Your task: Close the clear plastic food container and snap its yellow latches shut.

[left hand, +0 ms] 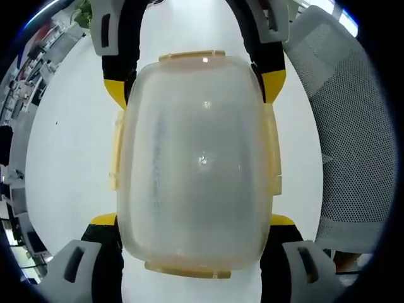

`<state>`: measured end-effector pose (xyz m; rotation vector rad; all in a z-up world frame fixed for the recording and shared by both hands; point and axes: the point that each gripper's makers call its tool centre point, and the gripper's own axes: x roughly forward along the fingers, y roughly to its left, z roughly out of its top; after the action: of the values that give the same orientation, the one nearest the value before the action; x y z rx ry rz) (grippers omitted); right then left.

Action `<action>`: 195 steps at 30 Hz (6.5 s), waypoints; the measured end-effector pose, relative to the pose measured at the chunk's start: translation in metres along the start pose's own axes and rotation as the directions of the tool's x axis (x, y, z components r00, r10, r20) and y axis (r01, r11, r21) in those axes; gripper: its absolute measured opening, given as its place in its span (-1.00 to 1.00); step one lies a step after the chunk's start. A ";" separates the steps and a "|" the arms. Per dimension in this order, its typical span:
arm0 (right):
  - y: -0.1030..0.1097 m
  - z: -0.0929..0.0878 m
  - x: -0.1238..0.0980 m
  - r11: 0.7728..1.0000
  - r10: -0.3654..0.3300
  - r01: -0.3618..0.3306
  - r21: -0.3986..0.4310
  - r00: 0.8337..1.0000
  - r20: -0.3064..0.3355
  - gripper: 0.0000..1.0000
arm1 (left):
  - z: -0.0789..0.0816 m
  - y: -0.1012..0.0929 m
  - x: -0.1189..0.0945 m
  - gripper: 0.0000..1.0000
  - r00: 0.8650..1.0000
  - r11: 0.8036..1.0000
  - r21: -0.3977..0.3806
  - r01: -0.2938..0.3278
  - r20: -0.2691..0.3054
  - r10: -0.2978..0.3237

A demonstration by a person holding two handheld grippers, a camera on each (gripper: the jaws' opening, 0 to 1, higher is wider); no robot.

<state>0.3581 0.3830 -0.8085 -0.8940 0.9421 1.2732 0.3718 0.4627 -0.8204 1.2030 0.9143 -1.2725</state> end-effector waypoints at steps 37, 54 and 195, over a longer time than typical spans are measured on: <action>-0.046 0.002 0.001 1.000 0.004 -0.004 -0.009 1.000 0.003 0.72 | -0.004 0.045 0.006 0.84 1.000 1.000 -0.017 0.004 0.001 -0.004; -0.066 0.004 0.001 1.000 0.003 -0.003 -0.013 1.000 0.005 0.72 | -0.006 0.065 0.008 0.84 1.000 1.000 -0.023 0.002 0.000 -0.002; -0.049 -0.013 -0.145 0.619 -0.712 0.075 0.782 0.474 0.518 0.78 | -0.034 0.046 -0.118 0.82 0.521 0.364 -0.920 0.141 0.382 0.763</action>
<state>0.3974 0.3139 -0.6774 0.1218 0.2938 0.6209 0.4065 0.5151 -0.7052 -0.1589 0.4021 -0.5651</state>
